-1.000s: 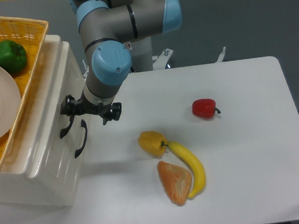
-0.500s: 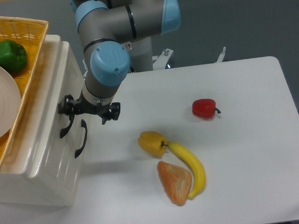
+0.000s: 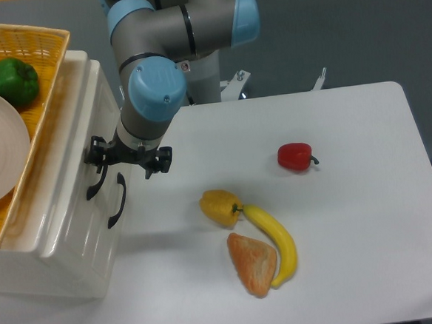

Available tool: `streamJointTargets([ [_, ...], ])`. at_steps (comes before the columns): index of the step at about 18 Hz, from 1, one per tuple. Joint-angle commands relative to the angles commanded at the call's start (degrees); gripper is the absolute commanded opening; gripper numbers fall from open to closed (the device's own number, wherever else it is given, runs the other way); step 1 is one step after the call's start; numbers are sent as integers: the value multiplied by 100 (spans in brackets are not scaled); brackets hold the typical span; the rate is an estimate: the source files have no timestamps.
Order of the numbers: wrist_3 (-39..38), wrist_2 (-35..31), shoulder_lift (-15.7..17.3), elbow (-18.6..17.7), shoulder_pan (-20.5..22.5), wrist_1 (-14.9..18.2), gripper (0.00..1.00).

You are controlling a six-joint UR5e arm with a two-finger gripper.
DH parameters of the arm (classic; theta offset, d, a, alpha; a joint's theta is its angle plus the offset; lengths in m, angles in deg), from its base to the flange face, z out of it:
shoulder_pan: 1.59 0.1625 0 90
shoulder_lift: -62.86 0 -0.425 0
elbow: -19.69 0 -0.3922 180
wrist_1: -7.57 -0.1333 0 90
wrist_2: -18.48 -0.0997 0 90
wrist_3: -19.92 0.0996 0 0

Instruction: Slide open the top white drawer

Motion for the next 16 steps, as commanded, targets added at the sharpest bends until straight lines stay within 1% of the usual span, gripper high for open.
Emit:
streamJointTargets([
  [5, 0, -35, 9, 0, -9, 0, 100],
  [10, 0, -185, -96, 0, -18, -26, 100],
  [16, 0, -193, -97, 9, -18, -18, 100],
])
